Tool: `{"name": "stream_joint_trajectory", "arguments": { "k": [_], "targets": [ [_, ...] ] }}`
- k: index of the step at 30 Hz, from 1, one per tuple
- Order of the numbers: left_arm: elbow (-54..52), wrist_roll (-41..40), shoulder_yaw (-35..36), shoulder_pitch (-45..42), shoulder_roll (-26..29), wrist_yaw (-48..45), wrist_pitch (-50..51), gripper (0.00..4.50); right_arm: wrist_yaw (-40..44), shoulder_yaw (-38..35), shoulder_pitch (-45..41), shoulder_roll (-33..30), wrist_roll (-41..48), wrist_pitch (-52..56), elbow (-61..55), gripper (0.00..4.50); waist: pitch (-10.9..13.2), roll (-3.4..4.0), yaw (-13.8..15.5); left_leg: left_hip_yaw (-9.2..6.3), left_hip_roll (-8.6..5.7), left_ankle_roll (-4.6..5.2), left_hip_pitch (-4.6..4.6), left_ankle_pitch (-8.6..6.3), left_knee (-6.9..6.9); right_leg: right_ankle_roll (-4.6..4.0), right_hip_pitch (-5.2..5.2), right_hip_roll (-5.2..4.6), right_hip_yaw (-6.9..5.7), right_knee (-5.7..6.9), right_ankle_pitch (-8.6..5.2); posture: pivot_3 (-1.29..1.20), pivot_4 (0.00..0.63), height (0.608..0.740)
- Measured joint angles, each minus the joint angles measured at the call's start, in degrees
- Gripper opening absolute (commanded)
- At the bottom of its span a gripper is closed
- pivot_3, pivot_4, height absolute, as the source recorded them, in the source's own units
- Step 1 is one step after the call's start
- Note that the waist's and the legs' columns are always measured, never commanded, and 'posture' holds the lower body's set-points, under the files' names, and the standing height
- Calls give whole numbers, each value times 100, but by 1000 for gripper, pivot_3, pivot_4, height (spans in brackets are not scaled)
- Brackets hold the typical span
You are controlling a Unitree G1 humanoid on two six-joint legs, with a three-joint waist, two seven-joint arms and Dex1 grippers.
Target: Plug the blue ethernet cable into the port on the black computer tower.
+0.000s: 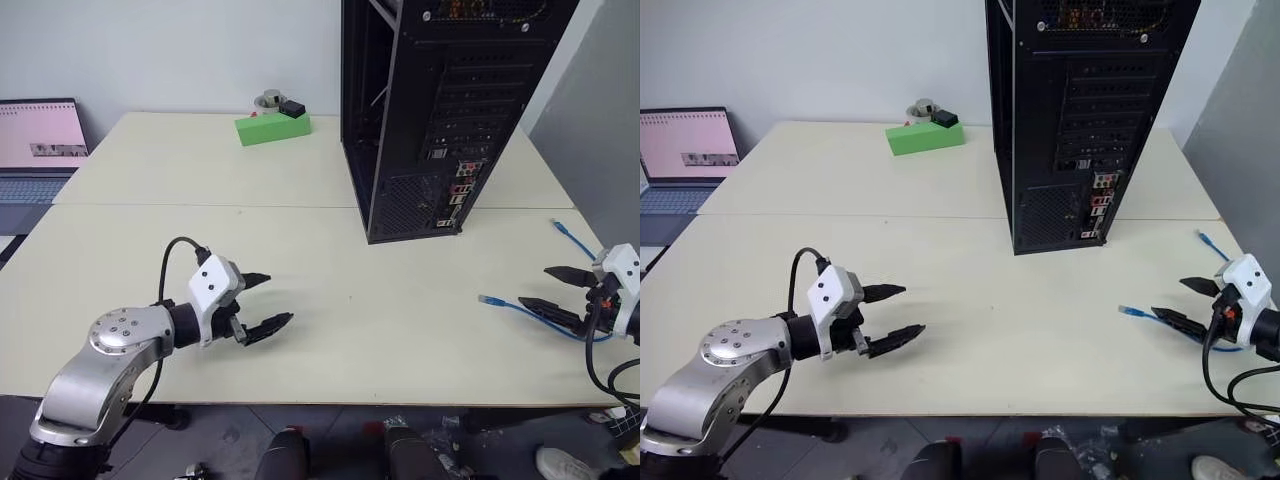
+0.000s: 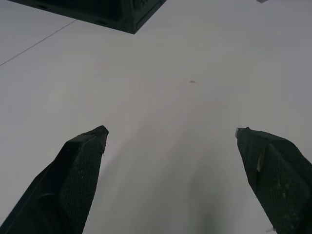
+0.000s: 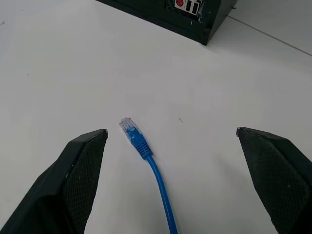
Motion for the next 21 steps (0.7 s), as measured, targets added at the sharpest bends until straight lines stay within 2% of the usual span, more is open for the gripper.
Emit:
{"name": "stream_joint_trajectory", "arguments": {
  "k": [15, 21],
  "targets": [
    [-2, 74, -193, -126, 113, -181, -117, 4500, 4, -135, 279, -54, 2, 146, -346, 4498, 0, -1, 9, 0, -1, 0, -1, 0, 0, 0, 1, 0, 0, 0, 0, 0, 150, 740],
    [11, 105, -680, -537, -12, -317, -161, 4500, 58, -391, 698, -158, -9, 226, -565, 4498, 0, -1, 13, -1, -1, 0, -1, 0, 1, 0, 2, 0, -1, 0, 0, 0, 150, 740]
  ]
}}
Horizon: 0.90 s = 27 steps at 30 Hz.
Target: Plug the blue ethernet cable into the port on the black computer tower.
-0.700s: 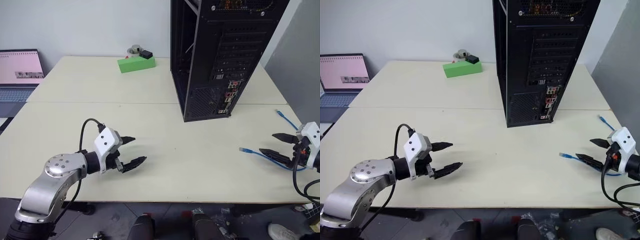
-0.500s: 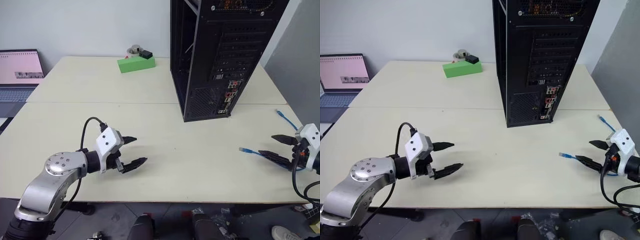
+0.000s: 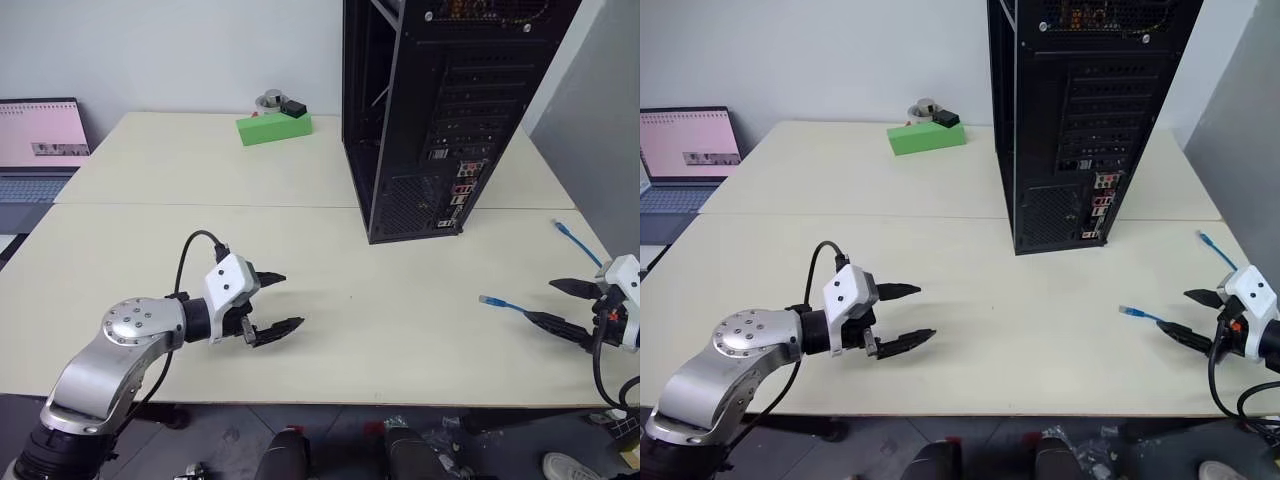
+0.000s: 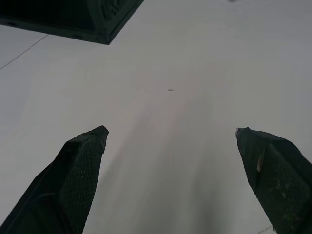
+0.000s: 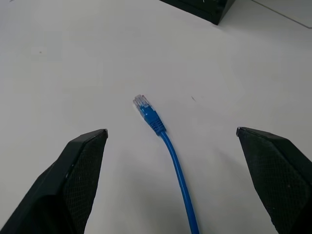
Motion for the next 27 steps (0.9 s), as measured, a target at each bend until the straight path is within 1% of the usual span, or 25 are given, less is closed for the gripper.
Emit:
{"name": "stream_joint_trajectory", "arguments": {
  "k": [7, 10, 12, 15, 18, 22, 23, 24, 25, 26, 27],
  "targets": [
    [375, 186, -724, -740, -362, -285, -237, 4500, -164, -297, 415, 5, -189, -1, -428, 4498, 0, -1, -7, 0, -1, 0, 0, 0, 1, 2, 0, 1, 0, 1, -1, 0, 150, 740],
    [661, 433, -1110, -1107, -512, -479, -471, 4500, -283, -249, 446, 23, -334, -10, -515, 4498, 0, -1, -11, 2, -2, 0, 0, 0, 3, 2, 1, 1, 2, 0, 0, 0, 150, 740],
    [854, 573, -1325, -1254, -646, -610, -657, 4500, -380, -27, 366, 21, -572, -28, -437, 4498, 0, -1, -14, 1, -2, 0, 0, 0, 2, 1, 1, 1, 1, 0, 0, 0, 150, 740],
    [1024, 699, -1525, -1386, -825, -719, -813, 4500, -429, 363, 33, 25, -778, -28, -134, 4498, 0, -1, -20, 2, -3, 0, 1, 1, 5, 1, 1, 1, 3, 1, 1, 0, 150, 740],
    [1126, 874, -1750, -1508, -1039, -754, -1002, 4500, -423, 847, -675, 36, -1003, -143, 500, 4498, 0, -1, -19, 1, -3, 0, 2, 1, 6, 1, 2, 1, 2, 1, 0, 0, 150, 740],
    [1171, 977, -1831, -1506, -1107, -757, -1095, 4500, -316, 1290, -1152, 59, -1208, -301, 1096, 4498, 0, -1, -11, 3, -1, -1, -1, 1, 6, 0, 1, 2, -2, 2, 1, 0, 150, 740],
    [1174, 998, -1834, -1504, -1116, -756, -1102, 4500, -275, 1395, -1261, 77, -1268, -326, 1262, 4127, 0, 0, -10, 4, -2, -1, -2, 1, 6, 0, 2, 0, -2, 2, 1, 0, 150, 740],
    [1174, 1011, -1834, -1502, -1117, -757, -1108, 4500, -217, 1472, -1350, 89, -1296, -331, 1401, 4068, 0, 0, -10, 4, -2, -1, -1, 1, 6, 0, 3, -1, -2, 2, 1, 0, 150, 740],
    [1173, 1017, -1834, -1498, -1116, -766, -1108, 4500, -99, 1577, -1480, 88, -1317, -356, 1597, 3699, 0, 0, -10, 4, -2, 0, 0, 1, 6, 0, 3, -1, -2, 3, 1, 0, 150, 740],
    [1173, 1018, -1834, -1497, -1117, -773, -1107, 4500, -49, 1603, -1529, 88, -1327, -369, 1645, 3614, 0, 0, -11, 4, -1, 0, 1, 1, 6, 0, 4, 0, -2, 2, 1, 0, 150, 740],
    [1172, 1017, -1834, -1491, -1116, -793, -1106, 4500, 23, 1642, -1584, 82, -1334, -402, 1723, 3387, 0, 0, -12, 3, -1, 0, 1, 1, 7, 0, 4, 0, -3, 3, 1, 0, 150, 740]
  ]
}}
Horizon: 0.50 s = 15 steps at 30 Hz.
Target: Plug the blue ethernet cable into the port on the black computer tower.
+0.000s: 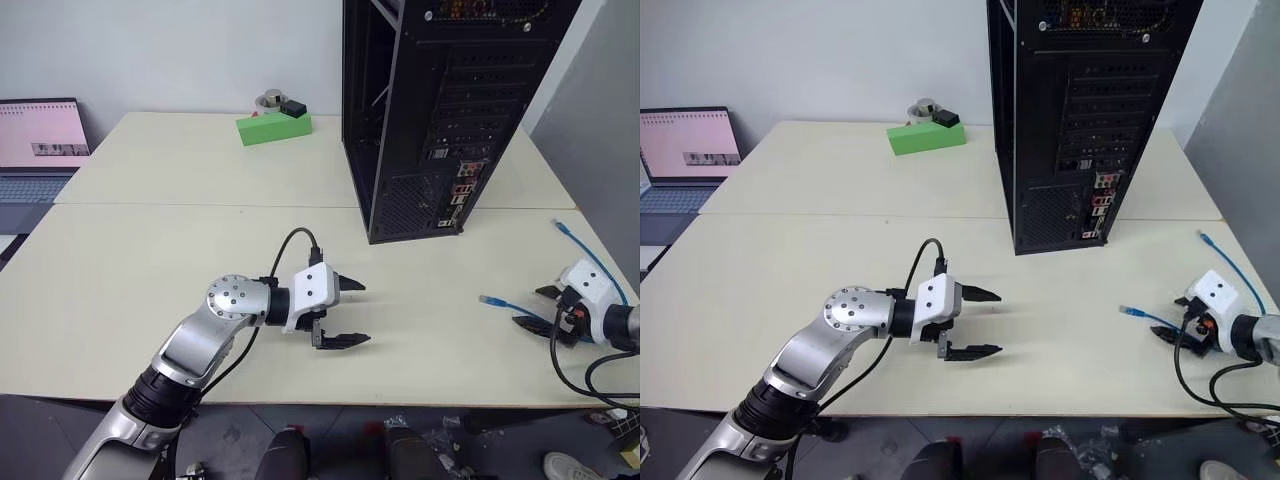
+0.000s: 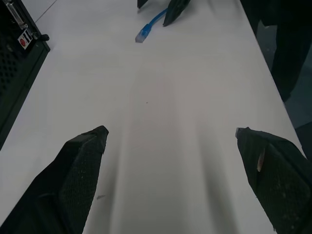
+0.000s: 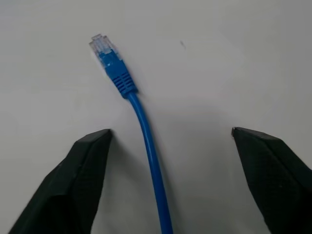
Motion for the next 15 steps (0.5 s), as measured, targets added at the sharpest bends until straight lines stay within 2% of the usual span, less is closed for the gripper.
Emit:
{"name": "stream_joint_trajectory", "arguments": {
  "k": [6, 12, 15],
  "targets": [
    [-7, 0, 8, 55, 24, -48, 15, 4500, 286, 72, -68, -45, 4, -9, 114, 2202, 0, 0, 4, -1, 0, 0, 0, 0, 2, 0, 3, 0, -1, 0, 0, 0, 150, 740],
    [-6, -2, 28, 58, 22, -43, 39, 4500, 486, 75, -89, -47, 21, 117, 96, 673, 0, 0, 3, -1, 0, 0, 0, 0, 3, 0, 3, 0, -2, 1, 0, 0, 150, 740],
    [17, -2, 67, 58, 20, -47, 40, 4500, 511, 76, -90, -46, 26, 224, 1, 85, 0, 0, -1, -1, 0, 0, 0, 0, 3, 0, 3, 0, -2, 1, 0, 0, 150, 740]
  ]
}}
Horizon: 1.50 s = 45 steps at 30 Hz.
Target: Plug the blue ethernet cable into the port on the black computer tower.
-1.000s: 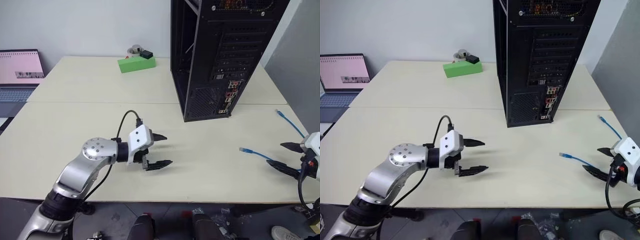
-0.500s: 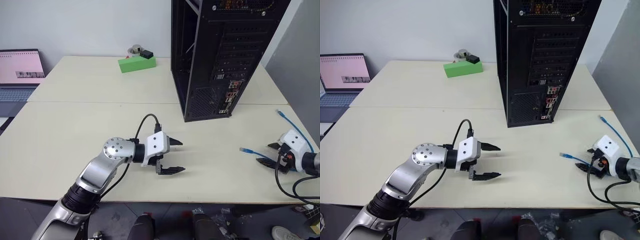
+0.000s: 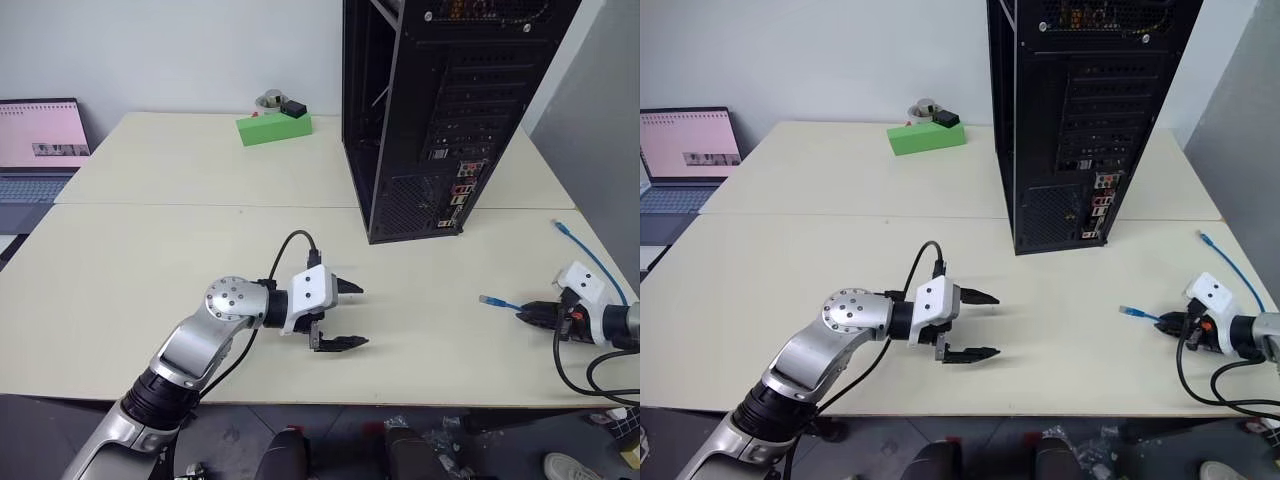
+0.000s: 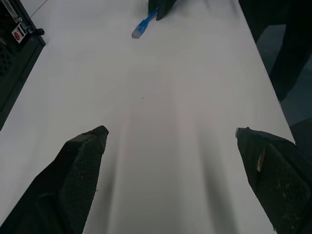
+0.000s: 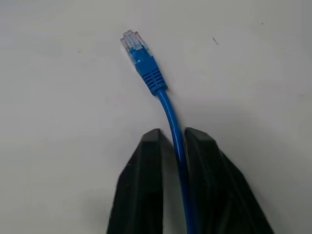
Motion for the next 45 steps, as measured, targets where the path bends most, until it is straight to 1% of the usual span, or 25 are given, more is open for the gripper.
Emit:
{"name": "stream_joint_trajectory", "arguments": {
  "k": [6, 10, 14, 17, 22, 25, 28, 29, 30, 31, 36, 38, 39, 40, 41, 45],
  "targets": [
    [271, -121, 58, -67, -167, -1, 138, 4500, -1, 130, -49, 147, 35, 196, -416, 40, 0, 0, -1, 0, 0, 0, -1, 0, 0, 0, -2, 0, 0, 1, 0, 0, 150, 740],
    [529, -63, 54, -270, -221, -17, 144, 4500, -76, 444, -108, 490, 203, 578, -1486, 40, 0, 0, -11, -3, 1, 0, -2, 0, 1, 0, -3, 2, -2, 3, 0, 0, 150, 740],
    [627, -8, -13, -476, -293, -73, 156, 4500, -205, 779, -268, 730, 254, 921, -2146, 40, 0, 0, 5, -4, -1, -1, -4, 0, 3, 1, -3, 0, -4, 1, 0, 0, 150, 740],
    [872, 115, -220, -681, -339, -229, 150, 4500, -308, 1260, -605, 1030, 254, 1198, -2766, 40, 0, 0, -12, -5, 0, -1, -4, 0, 3, 1, -5, 2, -5, 3, 0, 0, 150, 740],
    [1228, 420, -403, -825, -378, -391, -84, 4500, -407, 1736, -942, 1170, 126, 1292, -2915, 40, 0, 0, 5, -8, -2, 0, -7, 0, 4, 0, -5, 0, -9, 1, 0, 0, 150, 740],
    [1474, 608, -477, -862, -471, -387, -262, 4500, -420, 1914, -1002, 1182, 4, 1290, -2910, 40, 0, 0, 6, -8, -2, 0, -8, 0, 4, 0, -6, 0, -8, 1, 0, 0, 150, 740],
    [1575, 659, -481, -899, -539, -398, -309, 3978, -427, 1996, -1021, 1183, -48, 1276, -2910, 0, 0, 0, 6, -8, -1, 0, -8, 0, 4, 0, -7, 1, -9, 2, 0, 0, 150, 740],
    [1581, 672, -480, -920, -544, -403, -318, 3916, -428, 2015, -1021, 1183, -67, 1275, -2910, 0, 0, 0, 5, -9, -1, 0, -8, 0, 4, 0, -7, 1, -9, 3, 0, 0, 150, 740],
    [1592, 680, -479, -938, -555, -402, -334, 3558, -431, 2029, -1021, 1183, -75, 1274, -2909, 0, 0, 0, 4, -8, -1, 0, -8, 0, 4, 0, -7, 0, -9, 3, 0, 0, 150, 740],
    [1599, 684, -478, -950, -572, -401, -354, 3423, -435, 2030, -1021, 1184, -79, 1273, -2909, 0, 0, 0, 2, -8, -1, 0, -8, 0, 4, 0, -7, 1, -8, 3, 0, 0, 150, 740],
    [1599, 682, -478, -955, -628, -417, -356, 2354, -509, 2048, -1039, 1253, -81, 1278, -2905, 0, 0, 0, 1, -9, -1, 0, -8, 0, 4, 0, -7, 1, -9, 4, 0, 0, 150, 740],
    [1598, 682, -478, -954, -632, -418, -356, 2124, -511, 2067, -1047, 1256, -80, 1283, -2905, 0, 0, 0, 1, -9, -1, 0, -8, 0, 4, 0, -7, 1, -8, 4, 0, 0, 150, 740],
    [1598, 684, -478, -954, -634, -424, -356, 1821, -513, 2071, -1066, 1258, -77, 1288, -2905, 0, 0, 0, 1, -9, -1, 0, -8, 0, 4, 0, -7, 1, -9, 4, 0, 0, 150, 740],
    [1599, 693, -478, -954, -635, -425, -361, 1719, -515, 2071, -1078, 1261, -75, 1292, -2905, 0, 0, 0, 1, -9, -1, 0, -8, 0, 4, 0, -7, 1, -9, 3, 0, 0, 150, 740],
    [1599, 720, -478, -954, -637, -416, -380, 1524, -517, 2075, -1090, 1275, -72, 1300, -2905, 0, 0, 0, 1, -9, -1, 0, -8, 0, 4, 0, -7, 1, -9, 3, 0, 0, 150, 740],
    [1616, 800, -478, -951, -648, -389, -467, 571, -519, 2088, -1147, 1362, -49, 1369, -2919, 0, 0, 0, 1, -9, -1, 0, -8, 0, 4, 0, -7, 1, -9, 4, 0, 0, 150, 740]
  ]
}}
